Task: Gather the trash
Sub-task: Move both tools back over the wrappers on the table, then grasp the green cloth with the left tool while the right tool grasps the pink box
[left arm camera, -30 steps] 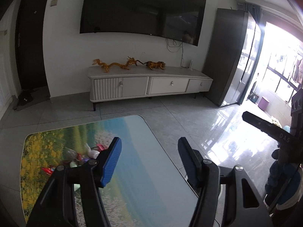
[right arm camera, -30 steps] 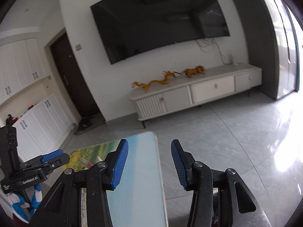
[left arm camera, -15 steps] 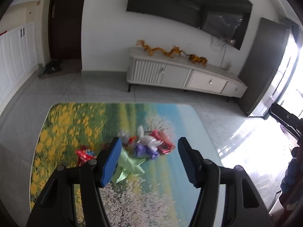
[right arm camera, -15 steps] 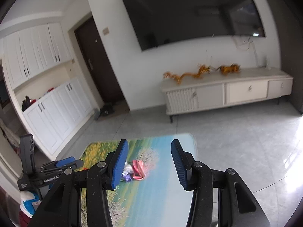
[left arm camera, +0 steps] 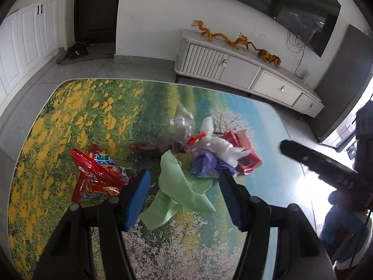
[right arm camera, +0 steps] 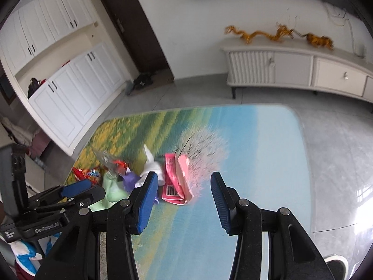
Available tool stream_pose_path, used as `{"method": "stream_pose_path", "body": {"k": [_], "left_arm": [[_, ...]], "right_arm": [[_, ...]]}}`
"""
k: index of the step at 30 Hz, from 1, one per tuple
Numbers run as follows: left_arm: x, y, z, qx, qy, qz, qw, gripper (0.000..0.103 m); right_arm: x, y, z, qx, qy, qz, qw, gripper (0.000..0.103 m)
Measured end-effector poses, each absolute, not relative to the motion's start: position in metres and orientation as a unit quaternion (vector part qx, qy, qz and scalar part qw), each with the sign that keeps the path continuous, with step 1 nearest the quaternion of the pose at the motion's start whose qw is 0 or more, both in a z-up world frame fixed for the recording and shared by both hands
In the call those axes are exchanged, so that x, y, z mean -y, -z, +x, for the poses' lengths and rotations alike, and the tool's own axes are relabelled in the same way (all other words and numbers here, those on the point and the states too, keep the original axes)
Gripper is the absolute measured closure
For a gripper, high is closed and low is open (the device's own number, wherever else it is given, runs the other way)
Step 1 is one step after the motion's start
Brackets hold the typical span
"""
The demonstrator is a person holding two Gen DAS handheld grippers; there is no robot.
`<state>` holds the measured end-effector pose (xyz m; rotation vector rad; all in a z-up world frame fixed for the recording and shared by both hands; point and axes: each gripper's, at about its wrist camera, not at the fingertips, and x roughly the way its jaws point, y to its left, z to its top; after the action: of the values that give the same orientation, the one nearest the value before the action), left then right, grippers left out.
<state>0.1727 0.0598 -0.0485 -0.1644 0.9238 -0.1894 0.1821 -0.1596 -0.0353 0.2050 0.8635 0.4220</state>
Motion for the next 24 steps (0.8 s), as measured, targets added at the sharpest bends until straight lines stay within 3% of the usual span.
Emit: {"method": "stream_pose_path", "body": {"k": [16, 24], "left_arm": [[-0.061, 0.086, 0.175, -0.467, 0.098, -0.113, 0.872, 0.044], [-0.058, 0.091, 0.169, -0.466, 0.11, -0.114, 0.87, 0.052]], "right_arm": [[0.14, 0.082, 0.205, -0.448, -0.214, 0.085, 0.864, 0.058], [0.143, 0.088, 0.199, -0.451, -0.215, 0.086, 0.862, 0.084]]}}
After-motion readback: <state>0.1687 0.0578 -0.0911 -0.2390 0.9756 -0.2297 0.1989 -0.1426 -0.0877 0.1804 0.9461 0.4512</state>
